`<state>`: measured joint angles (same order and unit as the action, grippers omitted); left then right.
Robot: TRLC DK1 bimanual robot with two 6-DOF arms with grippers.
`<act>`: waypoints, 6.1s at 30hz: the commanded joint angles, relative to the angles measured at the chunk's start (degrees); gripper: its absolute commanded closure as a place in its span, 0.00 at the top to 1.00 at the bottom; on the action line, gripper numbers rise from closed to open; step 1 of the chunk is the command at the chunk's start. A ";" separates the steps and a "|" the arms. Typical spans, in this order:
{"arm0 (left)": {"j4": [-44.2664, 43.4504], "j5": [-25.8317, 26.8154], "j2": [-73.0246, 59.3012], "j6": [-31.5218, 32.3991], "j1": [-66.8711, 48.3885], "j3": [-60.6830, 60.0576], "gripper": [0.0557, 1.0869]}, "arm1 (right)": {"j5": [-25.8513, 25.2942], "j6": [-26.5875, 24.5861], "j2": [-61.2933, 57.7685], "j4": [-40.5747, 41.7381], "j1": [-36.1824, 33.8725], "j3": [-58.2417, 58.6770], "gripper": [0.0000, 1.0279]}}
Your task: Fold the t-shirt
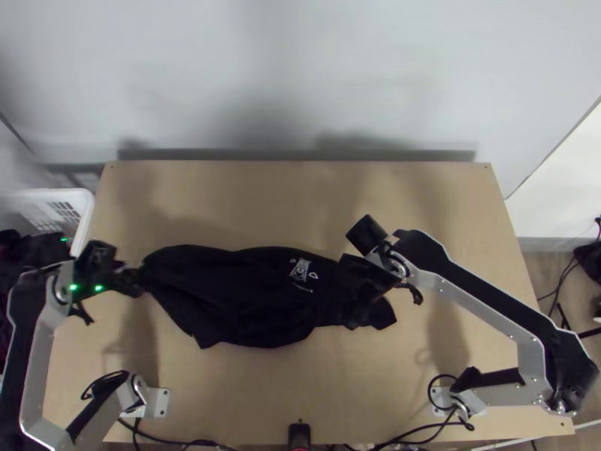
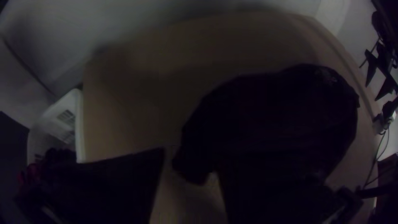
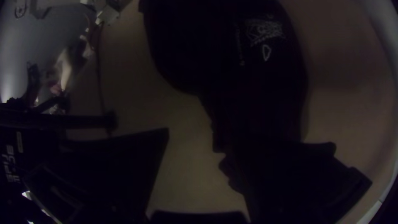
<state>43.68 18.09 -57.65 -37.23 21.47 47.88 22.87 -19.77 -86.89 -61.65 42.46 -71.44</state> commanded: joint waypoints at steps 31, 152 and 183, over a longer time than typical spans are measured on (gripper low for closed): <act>16.52 1.51 8.25 14.91 -38.26 1.78 0.95 | -11.18 -5.89 -6.45 18.49 -11.52 6.22 0.64; -9.32 -15.19 -7.48 12.98 -69.02 -7.45 0.04 | -5.65 -3.87 -22.09 22.27 -9.76 -3.27 0.03; 6.68 0.11 14.32 -0.21 -6.09 8.99 0.04 | -4.24 1.05 4.28 16.82 -31.21 -4.23 0.03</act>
<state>51.16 11.90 -45.50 -36.03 -3.31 54.08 18.04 -20.80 -89.62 -44.38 16.19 -74.91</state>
